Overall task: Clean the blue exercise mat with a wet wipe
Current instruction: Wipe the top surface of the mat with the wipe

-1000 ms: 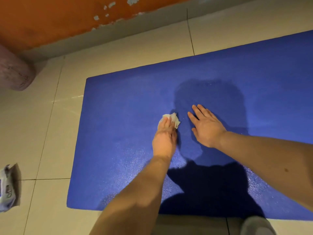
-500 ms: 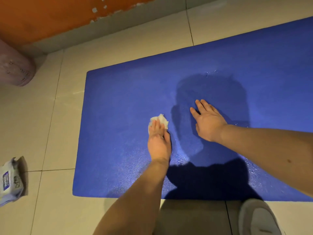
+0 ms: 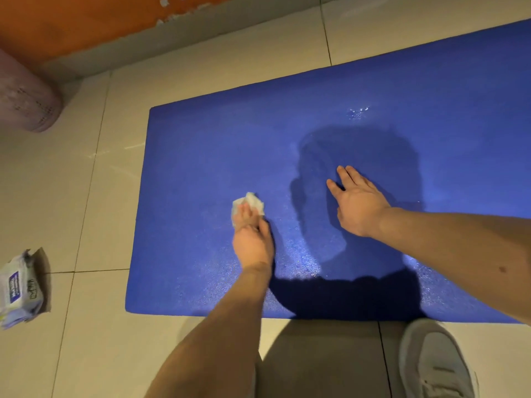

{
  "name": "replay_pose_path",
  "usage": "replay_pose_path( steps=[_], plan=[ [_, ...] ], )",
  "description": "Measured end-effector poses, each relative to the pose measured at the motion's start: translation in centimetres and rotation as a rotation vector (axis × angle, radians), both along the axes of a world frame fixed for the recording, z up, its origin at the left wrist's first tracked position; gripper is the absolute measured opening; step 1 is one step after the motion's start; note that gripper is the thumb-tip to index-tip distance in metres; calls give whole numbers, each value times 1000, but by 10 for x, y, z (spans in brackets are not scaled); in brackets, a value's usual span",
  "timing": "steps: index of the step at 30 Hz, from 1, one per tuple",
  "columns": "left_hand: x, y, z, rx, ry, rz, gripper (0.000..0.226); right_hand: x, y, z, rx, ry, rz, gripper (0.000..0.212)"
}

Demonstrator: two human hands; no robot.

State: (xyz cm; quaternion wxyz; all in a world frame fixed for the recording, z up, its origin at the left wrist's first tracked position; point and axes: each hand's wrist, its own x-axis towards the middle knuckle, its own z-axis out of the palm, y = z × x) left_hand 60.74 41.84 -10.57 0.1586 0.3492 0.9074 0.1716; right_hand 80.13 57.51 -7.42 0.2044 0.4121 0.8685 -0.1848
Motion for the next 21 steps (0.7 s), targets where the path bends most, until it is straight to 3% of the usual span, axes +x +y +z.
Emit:
replay_pose_path(
  steps=[3, 7, 13, 16, 18, 21],
  plan=[
    [51, -4, -8, 50, -64, -233, 48, -4, -3, -1, 13, -19, -6, 80],
    [43, -17, -8, 110, -79, -333, 45, -9, -6, 0, 4, -25, -24, 80],
    [-65, -46, 6, 9, 35, 76, 47, 2, -16, 1, -30, -15, -1, 82],
    [-67, -40, 7, -33, 33, 229, 45, 9, -22, -1, -22, -9, 15, 83],
    [-40, -33, 7, -34, 9, 256, 45, 12, -25, -1, -30, -16, 17, 83],
    [12, -42, 6, 23, -61, 74, 50, 13, -29, -1, -33, -24, 15, 84]
  ],
)
